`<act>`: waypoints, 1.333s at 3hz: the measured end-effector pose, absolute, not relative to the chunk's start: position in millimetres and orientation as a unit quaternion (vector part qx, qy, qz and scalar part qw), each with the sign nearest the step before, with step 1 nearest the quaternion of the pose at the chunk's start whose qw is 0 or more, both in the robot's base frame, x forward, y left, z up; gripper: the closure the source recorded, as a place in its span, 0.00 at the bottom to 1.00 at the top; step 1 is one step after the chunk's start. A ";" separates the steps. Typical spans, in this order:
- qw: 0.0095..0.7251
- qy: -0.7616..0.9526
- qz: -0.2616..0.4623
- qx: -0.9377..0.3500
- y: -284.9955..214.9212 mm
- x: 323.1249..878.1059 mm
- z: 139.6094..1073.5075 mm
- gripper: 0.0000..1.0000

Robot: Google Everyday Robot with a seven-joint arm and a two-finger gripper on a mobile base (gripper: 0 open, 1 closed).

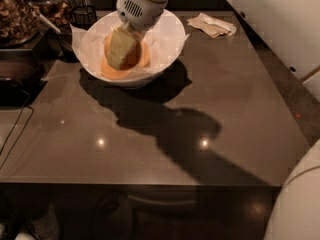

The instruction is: Pick orange from white bowl

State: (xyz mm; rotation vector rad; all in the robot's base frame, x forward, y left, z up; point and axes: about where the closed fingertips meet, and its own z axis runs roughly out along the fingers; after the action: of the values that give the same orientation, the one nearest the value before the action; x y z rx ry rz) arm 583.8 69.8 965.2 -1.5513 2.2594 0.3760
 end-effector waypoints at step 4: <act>0.182 0.831 0.132 -0.509 78.5 482.3 1007.0 1.00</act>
Offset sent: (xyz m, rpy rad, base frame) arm -0.0659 0.0047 0.0248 0.0395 0.0604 -0.0348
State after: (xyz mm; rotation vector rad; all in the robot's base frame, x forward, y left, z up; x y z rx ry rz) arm 482.3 78.5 1007.0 -1.4371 2.3460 0.3723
